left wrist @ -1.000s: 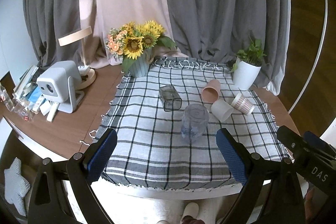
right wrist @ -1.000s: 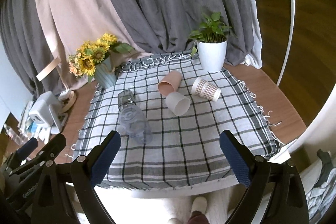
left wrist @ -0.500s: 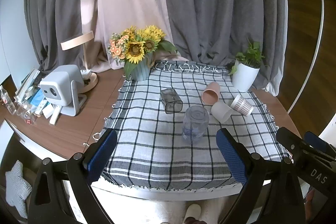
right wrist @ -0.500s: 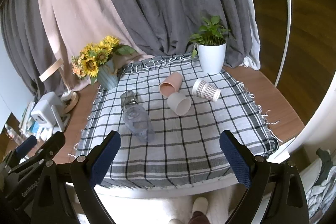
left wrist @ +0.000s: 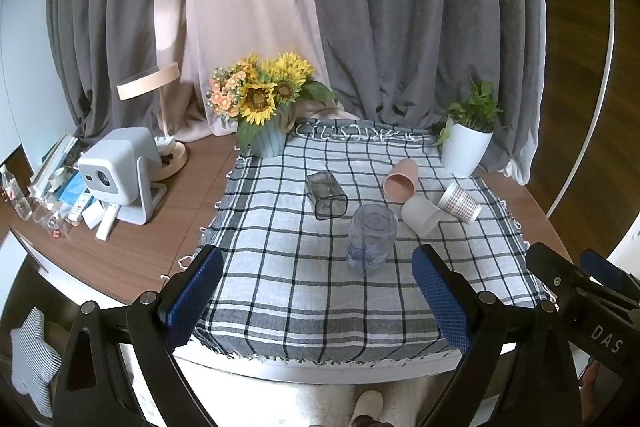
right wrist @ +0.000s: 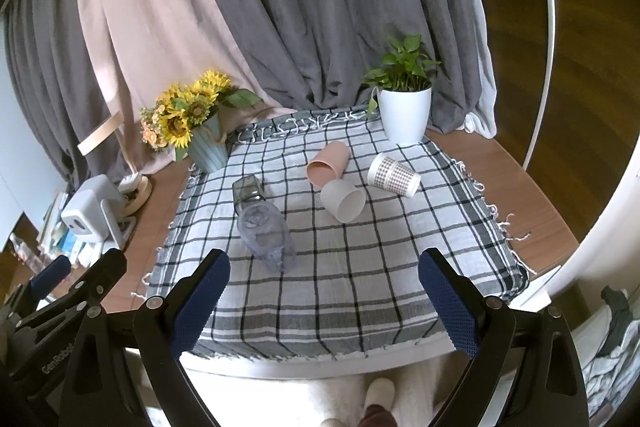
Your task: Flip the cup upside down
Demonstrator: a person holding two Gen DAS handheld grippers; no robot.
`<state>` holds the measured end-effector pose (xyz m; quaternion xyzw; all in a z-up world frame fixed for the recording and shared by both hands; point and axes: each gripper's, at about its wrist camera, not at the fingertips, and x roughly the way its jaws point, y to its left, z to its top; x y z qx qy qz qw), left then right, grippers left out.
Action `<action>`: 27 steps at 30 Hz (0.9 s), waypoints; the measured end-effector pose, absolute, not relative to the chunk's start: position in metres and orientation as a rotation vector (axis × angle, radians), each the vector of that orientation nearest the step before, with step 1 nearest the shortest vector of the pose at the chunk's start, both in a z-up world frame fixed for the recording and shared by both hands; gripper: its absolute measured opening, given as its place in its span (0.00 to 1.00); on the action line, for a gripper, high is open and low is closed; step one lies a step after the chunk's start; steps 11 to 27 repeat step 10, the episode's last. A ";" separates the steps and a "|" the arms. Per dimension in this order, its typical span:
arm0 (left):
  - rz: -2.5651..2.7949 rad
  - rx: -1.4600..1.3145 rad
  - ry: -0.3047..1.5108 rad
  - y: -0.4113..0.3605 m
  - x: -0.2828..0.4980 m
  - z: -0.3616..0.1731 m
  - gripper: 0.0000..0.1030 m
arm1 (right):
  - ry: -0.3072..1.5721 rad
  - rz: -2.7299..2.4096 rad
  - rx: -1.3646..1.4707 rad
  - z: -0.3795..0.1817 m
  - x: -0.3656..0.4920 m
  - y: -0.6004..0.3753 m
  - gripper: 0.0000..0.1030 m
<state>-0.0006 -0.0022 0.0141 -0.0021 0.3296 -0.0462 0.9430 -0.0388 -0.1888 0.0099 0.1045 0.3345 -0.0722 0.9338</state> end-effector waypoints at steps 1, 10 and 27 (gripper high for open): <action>-0.094 -0.004 0.672 -0.002 -0.001 0.014 0.94 | 0.685 -0.148 0.214 0.010 -0.038 -0.189 0.93; -0.097 -0.005 0.672 -0.001 -0.002 0.015 0.94 | 0.687 -0.147 0.213 0.010 -0.038 -0.189 0.93; -0.097 -0.005 0.672 -0.001 -0.002 0.015 0.94 | 0.687 -0.147 0.213 0.010 -0.038 -0.189 0.93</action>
